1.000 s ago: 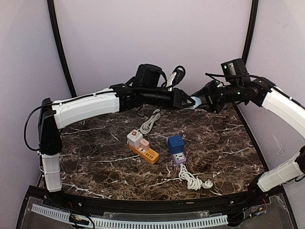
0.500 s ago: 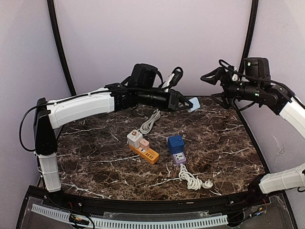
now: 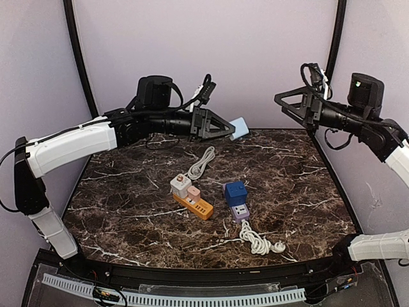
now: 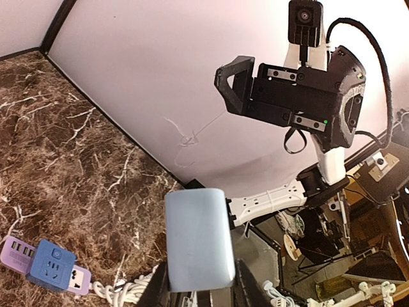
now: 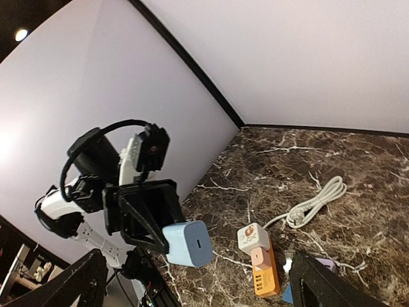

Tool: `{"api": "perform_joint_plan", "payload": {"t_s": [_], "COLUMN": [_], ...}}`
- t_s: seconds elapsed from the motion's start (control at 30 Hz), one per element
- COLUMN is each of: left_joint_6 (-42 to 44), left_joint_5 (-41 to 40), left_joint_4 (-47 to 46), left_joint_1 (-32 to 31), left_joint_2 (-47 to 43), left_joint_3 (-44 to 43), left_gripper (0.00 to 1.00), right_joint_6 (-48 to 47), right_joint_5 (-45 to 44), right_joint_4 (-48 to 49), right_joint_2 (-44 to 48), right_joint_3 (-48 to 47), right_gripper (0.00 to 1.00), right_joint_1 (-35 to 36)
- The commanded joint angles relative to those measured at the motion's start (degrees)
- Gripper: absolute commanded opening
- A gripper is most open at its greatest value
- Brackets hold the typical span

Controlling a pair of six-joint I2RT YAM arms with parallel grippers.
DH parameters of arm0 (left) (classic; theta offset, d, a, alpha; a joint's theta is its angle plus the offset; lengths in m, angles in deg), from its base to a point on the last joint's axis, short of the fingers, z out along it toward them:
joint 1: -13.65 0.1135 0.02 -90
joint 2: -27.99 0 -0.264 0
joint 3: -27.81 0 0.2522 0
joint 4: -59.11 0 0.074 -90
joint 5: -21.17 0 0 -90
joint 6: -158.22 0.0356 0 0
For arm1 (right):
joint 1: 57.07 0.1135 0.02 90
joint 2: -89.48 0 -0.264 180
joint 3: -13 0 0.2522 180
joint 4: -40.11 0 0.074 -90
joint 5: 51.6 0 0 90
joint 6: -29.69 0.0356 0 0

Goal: Insert the plug

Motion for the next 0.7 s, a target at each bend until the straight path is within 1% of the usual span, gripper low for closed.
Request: {"api": "perform_joint_plan", "payload": {"t_s": [0.0,0.17,0.33,0.43,0.53,0.67], "left_joint_6": [-3.9,-3.5,-4.7,-5.0,-5.8,-5.6], "left_joint_5": [7.1,11.2,15.0,15.8,16.6,17.2], "left_joint_4": [-5.4,-4.2,-5.2,-5.7,-6.4,-5.4], "left_joint_1": [0.0,-0.1,0.0,0.0,-0.1,-0.3], "left_joint_2": [-2.1,-2.6,-2.5,-2.2,-1.5,-0.1], "left_joint_3": [1.3,0.5,0.3,0.1,-0.5,-2.2], "left_gripper": [0.01,0.01,0.01,0.01,0.01,0.01], "right_joint_6": [-5.0,-4.0,-1.6,-0.3,0.1,0.2], "right_joint_5": [14.9,24.9,33.5,35.9,37.2,38.9], "right_joint_4": [6.7,6.5,6.4,6.2,5.5,4.3], "right_joint_2": [-1.1,-3.9,-6.6,-7.4,-7.8,-8.7], "right_joint_3": [-0.6,-2.3,-2.8,-2.7,-2.7,-2.7], "right_gripper": [0.99,0.95,0.86,0.8,0.78,0.72], "right_joint_1": [-0.2,-0.2,-0.2,-0.2,-0.2,-0.1]}}
